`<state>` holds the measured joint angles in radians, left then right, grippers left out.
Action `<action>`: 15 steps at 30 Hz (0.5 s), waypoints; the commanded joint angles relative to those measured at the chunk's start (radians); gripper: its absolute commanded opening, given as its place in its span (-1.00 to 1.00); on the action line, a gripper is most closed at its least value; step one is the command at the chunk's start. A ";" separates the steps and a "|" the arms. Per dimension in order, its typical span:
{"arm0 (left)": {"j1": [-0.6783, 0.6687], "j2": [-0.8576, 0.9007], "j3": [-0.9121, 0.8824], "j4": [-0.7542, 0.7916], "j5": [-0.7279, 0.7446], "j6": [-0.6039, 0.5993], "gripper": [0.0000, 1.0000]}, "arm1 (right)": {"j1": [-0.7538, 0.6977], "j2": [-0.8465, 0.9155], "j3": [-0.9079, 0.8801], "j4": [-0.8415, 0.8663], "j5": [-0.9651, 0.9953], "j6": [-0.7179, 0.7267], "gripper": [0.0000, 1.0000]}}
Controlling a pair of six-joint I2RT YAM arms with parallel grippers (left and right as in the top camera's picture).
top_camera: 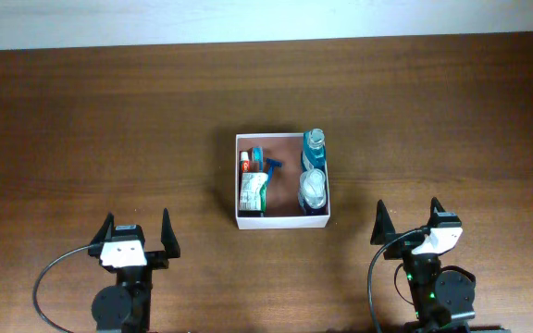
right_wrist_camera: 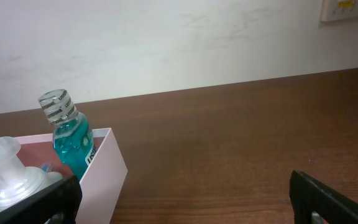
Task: Pack container
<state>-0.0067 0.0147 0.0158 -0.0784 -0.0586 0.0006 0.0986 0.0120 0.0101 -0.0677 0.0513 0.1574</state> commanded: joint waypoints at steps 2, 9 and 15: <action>0.004 -0.010 -0.007 0.002 0.011 0.015 0.99 | -0.009 -0.009 -0.005 -0.008 0.012 -0.004 0.99; 0.004 -0.010 -0.007 0.002 0.011 0.015 0.99 | -0.009 -0.009 -0.005 -0.007 0.012 -0.004 0.97; 0.004 -0.010 -0.007 0.002 0.011 0.015 0.99 | -0.009 -0.009 -0.005 -0.007 0.012 -0.004 0.97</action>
<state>-0.0071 0.0147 0.0158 -0.0784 -0.0589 0.0006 0.0986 0.0120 0.0101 -0.0677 0.0513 0.1562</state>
